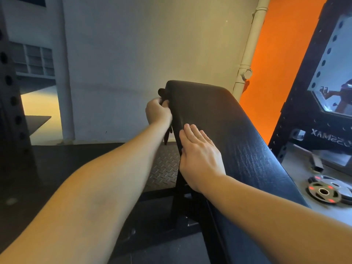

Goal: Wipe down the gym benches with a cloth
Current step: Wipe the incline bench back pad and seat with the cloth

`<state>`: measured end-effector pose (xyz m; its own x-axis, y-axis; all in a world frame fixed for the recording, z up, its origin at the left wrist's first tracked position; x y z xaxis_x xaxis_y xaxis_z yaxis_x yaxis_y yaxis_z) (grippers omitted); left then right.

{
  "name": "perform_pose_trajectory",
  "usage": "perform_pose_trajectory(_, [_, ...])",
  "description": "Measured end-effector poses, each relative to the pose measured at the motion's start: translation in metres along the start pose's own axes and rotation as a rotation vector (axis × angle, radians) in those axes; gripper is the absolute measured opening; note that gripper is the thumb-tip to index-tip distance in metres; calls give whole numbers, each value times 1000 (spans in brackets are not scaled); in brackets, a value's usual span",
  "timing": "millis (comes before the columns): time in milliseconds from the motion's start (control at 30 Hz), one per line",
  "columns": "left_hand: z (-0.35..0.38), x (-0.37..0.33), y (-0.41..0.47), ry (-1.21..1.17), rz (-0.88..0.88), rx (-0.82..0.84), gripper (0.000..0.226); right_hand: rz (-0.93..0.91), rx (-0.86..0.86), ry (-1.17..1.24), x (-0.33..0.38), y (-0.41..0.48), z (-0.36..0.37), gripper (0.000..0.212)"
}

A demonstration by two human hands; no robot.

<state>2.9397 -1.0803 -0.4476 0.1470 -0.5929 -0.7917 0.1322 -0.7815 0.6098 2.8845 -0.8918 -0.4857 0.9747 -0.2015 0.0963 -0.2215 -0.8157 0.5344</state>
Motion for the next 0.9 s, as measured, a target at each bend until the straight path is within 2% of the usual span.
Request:
perform_pose_trajectory(233, [-18,-5,-43,8,58,117,24,14,109,-37,3,4,-14,57])
perform_pose_trajectory(333, [-28,-14,-69,-10,30,169,24,147,233,194,-6,13,-51,43])
perform_pose_trajectory(400, [-33,-18,-88,-32,-3,209,25,270,180,375,-24,16,-73,38])
perform_pose_trajectory(467, [-35,-22,-102,-12,-25,221,31,314,151,395,-41,13,-82,41])
perform_pose_trajectory(600, [-31,-28,-100,-30,-88,158,33,301,171,217,-41,5,-80,48])
perform_pose_trajectory(833, [-19,-29,-74,-27,-166,37,23,170,295,-103,-13,-7,-71,44])
perform_pose_trajectory(900, [-19,-27,-74,-55,-183,20,22,141,315,-198,-10,-7,-68,37])
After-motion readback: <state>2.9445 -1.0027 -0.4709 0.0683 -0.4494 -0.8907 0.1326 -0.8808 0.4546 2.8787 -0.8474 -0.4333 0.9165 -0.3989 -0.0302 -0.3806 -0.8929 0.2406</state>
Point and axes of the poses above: each hand's wrist, its own y-axis towards the middle knuckle, its own z-axis out of the palm, x = y × z, the point moved 3 cm from there along y, towards the middle knuckle, and after that the axes turned 12 degrees about z, right-handed, at the moved point
